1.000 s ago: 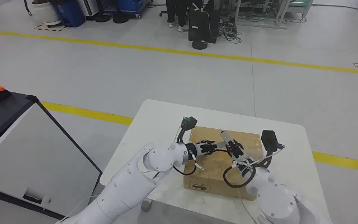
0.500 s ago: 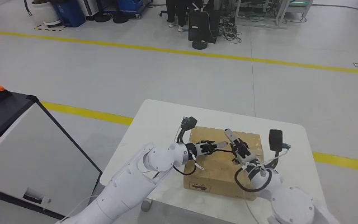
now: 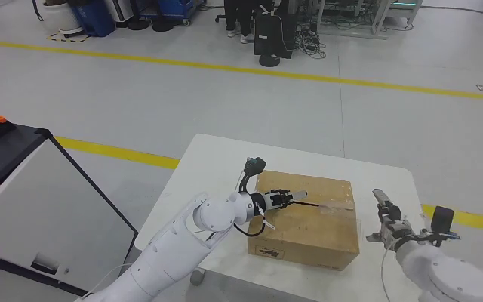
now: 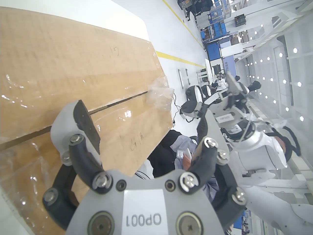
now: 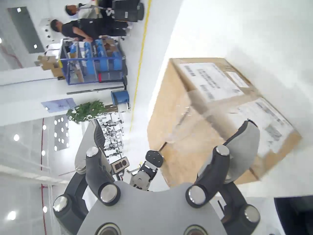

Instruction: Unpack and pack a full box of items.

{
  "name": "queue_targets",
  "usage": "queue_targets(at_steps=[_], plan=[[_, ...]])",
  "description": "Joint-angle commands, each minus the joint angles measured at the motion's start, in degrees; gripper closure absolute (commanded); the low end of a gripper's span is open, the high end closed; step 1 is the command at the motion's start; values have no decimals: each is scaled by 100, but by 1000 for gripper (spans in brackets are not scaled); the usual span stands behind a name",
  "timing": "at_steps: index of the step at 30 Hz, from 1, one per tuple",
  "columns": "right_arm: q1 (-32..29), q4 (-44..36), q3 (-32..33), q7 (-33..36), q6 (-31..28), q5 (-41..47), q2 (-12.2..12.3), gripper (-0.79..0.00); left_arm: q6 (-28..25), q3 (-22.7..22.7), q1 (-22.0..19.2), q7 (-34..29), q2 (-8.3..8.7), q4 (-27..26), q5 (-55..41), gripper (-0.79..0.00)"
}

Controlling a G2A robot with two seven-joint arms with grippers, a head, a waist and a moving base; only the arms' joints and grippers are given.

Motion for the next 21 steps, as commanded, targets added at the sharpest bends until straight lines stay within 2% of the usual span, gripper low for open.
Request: queue_targets(at_steps=[1,6,8,11,17,21], plan=[[-159,151,220,78,3,300,-32,-785,0,0,0,0,0,0,0,-785],[-426,638,556,109,-70,595,-104,-785,0,0,0,0,0,0,0,-785],[-431,745,559,435,-289,403,-105,-785,0,0,0,0,0,0,0,-785],[-486,1208,591,1666,-936,-119,-71,-785,0,0,0,0,0,0,0,-785],[-655,2349,1053,4245,-2103,-576,-11,-785,0,0,0,0,0,0,0,-785],[-847,2665,1333,5527,-2842,-1178,33,-785,0,0,0,0,0,0,0,-785]])
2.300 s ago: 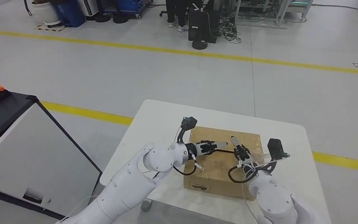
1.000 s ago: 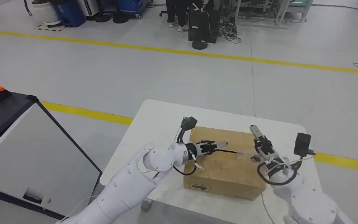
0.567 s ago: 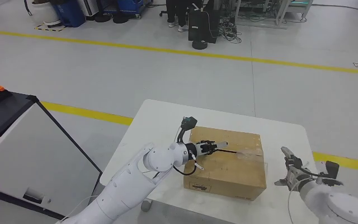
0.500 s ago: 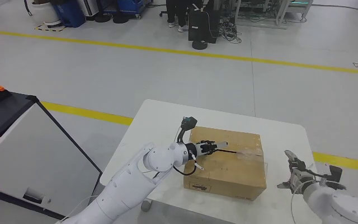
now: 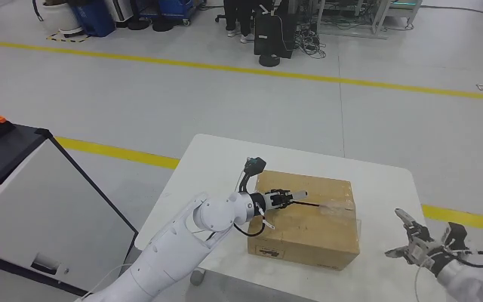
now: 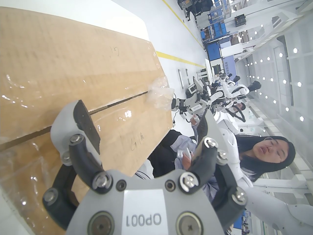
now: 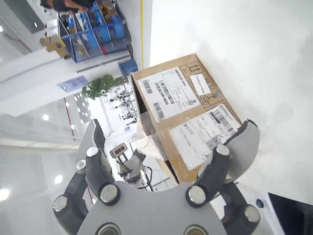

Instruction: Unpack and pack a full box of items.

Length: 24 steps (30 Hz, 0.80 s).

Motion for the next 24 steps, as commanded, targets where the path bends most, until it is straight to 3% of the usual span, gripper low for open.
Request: queue_targets(at_steps=[1,24], plan=[[-92,57,104,629,-311,-286,19,-785,0,0,0,0,0,0,0,-785],[-93,42,80,686,-318,-313,20,-785,0,0,0,0,0,0,0,-785]])
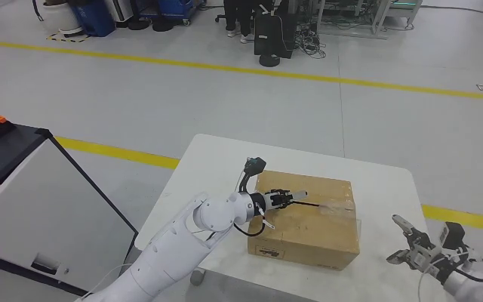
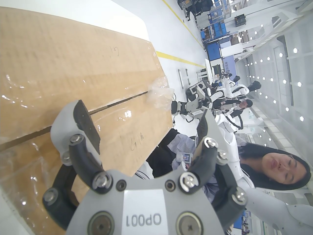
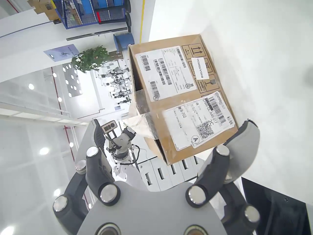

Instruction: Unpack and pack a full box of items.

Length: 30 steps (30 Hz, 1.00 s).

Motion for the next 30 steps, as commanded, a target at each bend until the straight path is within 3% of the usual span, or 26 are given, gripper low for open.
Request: queue_targets(at_steps=[1,11,14,21,30], plan=[[0,5,-68,205,-17,-106,9,-785,0,0,0,0,0,0,0,-785],[967,1928,-308,3221,-1496,53,108,-785,0,0,0,0,0,0,0,-785],[1399,2436,-593,3453,-1919,-54,103,-785,0,0,0,0,0,0,0,-785],[2387,3372,-1173,4242,-2310,17,83,-785,0,0,0,0,0,0,0,-785],[3338,4182,-1972,4261,-2361,-162,-25,-785,0,0,0,0,0,0,0,-785]])
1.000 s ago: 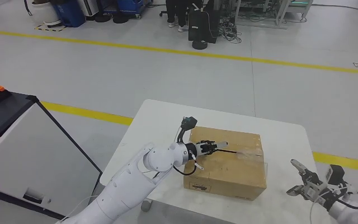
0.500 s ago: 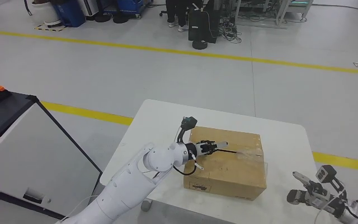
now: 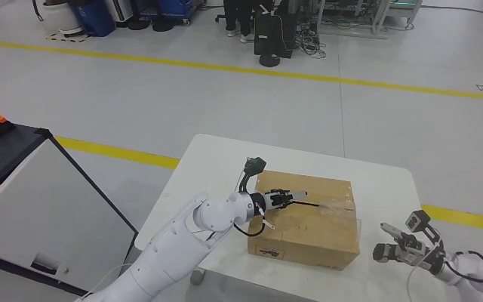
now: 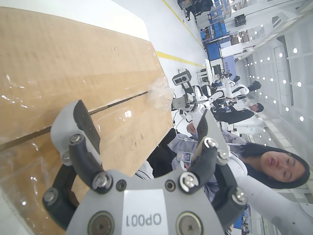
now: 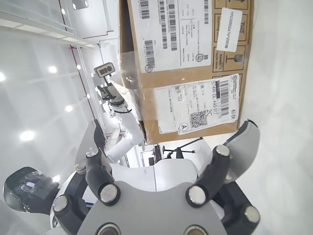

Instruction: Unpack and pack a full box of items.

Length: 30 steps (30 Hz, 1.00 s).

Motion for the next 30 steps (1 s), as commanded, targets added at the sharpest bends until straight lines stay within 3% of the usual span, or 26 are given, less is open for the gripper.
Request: queue_targets(at_steps=[1,5,6,7,9,10,12,14,19,25,30], plan=[[169,135,-134,20,-10,7,-24,-785,0,0,0,0,0,0,0,-785],[402,357,-360,44,-51,-75,-64,-785,0,0,0,0,0,0,0,-785],[449,422,-405,61,-57,-83,-73,-727,0,0,0,0,0,0,0,-785],[498,488,-445,74,-67,-92,-81,-659,0,0,0,0,0,0,0,-785],[586,635,-515,135,-63,-83,-95,-357,0,0,0,0,0,0,0,-785],[630,704,-545,176,-72,-80,-101,-262,0,0,0,0,0,0,0,-785],[710,834,-597,243,-111,-86,-112,-182,0,0,0,0,0,0,0,-785],[778,933,-650,263,-172,-135,-121,-22,0,0,0,0,0,0,0,-785],[908,1111,-744,337,-232,-134,-144,-92,0,0,0,0,0,0,0,-785],[1043,1245,-840,447,-271,-131,-167,-86,0,0,0,0,0,0,0,-785],[1097,1372,-831,497,-301,-49,-171,-243,0,0,0,0,0,0,0,-785]])
